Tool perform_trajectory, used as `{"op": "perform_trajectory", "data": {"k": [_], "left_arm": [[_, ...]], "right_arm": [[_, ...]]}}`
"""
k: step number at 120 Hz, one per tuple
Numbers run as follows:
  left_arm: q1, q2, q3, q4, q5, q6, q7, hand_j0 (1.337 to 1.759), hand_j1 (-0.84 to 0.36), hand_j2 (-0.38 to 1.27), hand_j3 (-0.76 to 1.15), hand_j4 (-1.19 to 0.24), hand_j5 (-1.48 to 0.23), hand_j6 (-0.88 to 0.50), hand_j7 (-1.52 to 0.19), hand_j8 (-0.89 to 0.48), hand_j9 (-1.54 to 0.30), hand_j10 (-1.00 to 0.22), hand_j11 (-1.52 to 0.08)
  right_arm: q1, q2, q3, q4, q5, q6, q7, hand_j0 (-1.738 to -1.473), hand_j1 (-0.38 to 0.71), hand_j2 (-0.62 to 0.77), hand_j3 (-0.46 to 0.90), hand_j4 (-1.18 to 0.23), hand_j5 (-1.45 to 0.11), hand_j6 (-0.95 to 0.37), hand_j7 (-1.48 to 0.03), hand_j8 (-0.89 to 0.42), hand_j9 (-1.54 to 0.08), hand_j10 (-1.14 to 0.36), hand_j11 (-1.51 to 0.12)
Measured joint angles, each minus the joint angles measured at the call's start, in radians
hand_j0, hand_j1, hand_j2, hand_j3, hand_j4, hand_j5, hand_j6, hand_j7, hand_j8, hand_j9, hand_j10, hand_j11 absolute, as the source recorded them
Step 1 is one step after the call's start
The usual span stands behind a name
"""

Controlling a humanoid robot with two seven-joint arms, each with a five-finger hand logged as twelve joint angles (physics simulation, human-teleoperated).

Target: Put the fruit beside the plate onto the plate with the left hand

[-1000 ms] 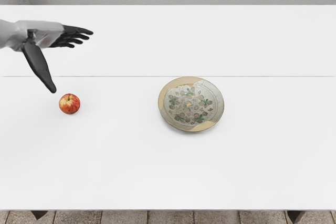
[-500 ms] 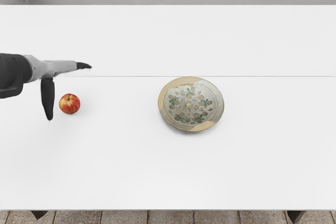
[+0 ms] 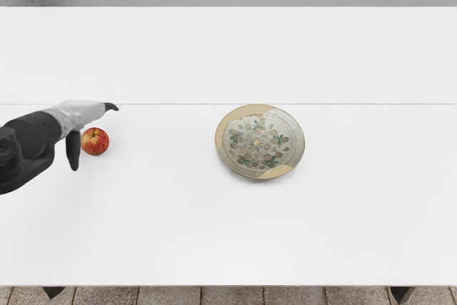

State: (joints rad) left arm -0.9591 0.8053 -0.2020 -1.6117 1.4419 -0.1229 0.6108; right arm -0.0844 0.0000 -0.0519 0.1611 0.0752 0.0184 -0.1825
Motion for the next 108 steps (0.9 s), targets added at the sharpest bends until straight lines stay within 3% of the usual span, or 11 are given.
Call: {"op": "perform_trajectory", "data": {"k": [108], "left_arm": [[0.039, -0.073, 0.009, 0.063, 0.053, 0.031, 0.000, 1.658, -0.04, 0.07, 0.00, -0.33, -0.43, -0.34, -0.43, -0.34, -0.43, -0.33, -0.43]], "right_arm": [[0.000, 0.000, 0.001, -0.001, 0.000, 0.000, 0.000, -1.658, -0.35, 0.00, 0.00, 0.00, 0.00, 0.00, 0.00, 0.00, 0.00, 0.00, 0.00]]}}
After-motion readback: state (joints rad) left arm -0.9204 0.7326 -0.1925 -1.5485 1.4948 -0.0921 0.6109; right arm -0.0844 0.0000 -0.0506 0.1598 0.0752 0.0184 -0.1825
